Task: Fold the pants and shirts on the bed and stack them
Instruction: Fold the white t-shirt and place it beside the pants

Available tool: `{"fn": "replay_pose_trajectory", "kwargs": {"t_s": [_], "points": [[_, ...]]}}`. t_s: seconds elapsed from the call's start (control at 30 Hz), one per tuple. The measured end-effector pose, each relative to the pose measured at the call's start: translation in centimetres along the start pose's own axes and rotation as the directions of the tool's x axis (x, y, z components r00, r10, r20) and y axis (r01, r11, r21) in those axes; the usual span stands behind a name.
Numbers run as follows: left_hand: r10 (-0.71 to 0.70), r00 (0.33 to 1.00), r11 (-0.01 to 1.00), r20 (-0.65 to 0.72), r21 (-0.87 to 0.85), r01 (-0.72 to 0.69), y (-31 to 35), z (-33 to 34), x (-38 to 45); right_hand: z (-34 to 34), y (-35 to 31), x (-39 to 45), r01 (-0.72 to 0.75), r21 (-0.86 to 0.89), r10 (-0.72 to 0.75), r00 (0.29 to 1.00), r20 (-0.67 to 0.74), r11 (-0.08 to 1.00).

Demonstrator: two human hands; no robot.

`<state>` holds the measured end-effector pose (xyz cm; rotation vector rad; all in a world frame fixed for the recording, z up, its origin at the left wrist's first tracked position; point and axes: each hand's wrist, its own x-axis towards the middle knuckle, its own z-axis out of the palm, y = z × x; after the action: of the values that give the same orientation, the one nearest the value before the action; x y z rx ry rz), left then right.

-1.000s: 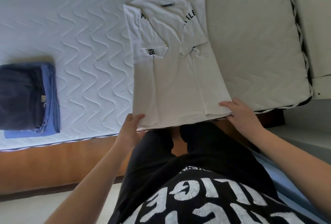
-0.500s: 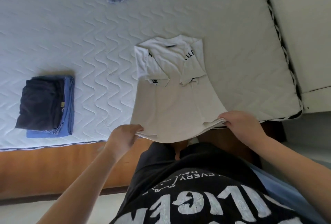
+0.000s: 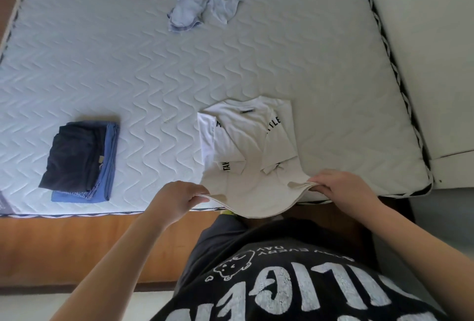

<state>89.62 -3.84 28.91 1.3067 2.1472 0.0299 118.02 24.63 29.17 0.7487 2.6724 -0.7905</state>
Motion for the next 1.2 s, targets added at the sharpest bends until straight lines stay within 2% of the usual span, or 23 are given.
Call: {"fn": "replay_pose_trajectory", "kwargs": {"t_s": [0.17,0.33,0.47,0.6,0.67,0.8,1.03,1.2], "points": [[-0.014,1.0,1.0,-0.02,-0.027,0.014,-1.2,-1.8,2.5,-1.2,-0.6,3.2,0.006,0.035,-0.008,0.999,0.054,0.999],[0.04,0.999,0.997,0.035,-0.067,-0.037,-3.8,-2.6,6.4,-2.4,-1.2,7.1,-0.033,0.143,0.01,0.988,0.155,0.989],[0.084,0.99,0.995,0.116,-0.069,-0.076,-5.9,-3.9,9.8,-3.2,-1.6,9.8,-0.046,0.12,0.017,0.972,0.236,0.992],[0.127,0.98,0.992,0.154,-0.044,-0.122,-7.3,-5.2,13.5,-3.7,-0.8,12.9,-0.033,0.092,0.009,0.97,0.244,0.995],[0.134,0.976,0.991,0.171,-0.034,-0.13,-7.6,-5.7,15.6,-4.0,-0.1,14.7,-0.033,0.101,0.012,0.979,0.205,0.994],[0.129,0.968,0.991,0.214,-0.041,-0.123,-8.1,-6.7,19.6,-4.0,1.3,18.7,-0.011,0.108,-0.006,0.987,0.159,0.994],[0.007,0.971,1.0,0.238,-0.011,-0.005,-9.0,-7.5,25.8,-3.6,3.7,26.6,0.001,0.145,-0.031,0.977,0.209,0.989],[-0.031,0.971,0.999,0.237,0.037,0.023,-10.7,-6.2,31.9,-2.2,6.2,33.2,-0.002,0.109,-0.027,0.962,0.27,0.994]]}}
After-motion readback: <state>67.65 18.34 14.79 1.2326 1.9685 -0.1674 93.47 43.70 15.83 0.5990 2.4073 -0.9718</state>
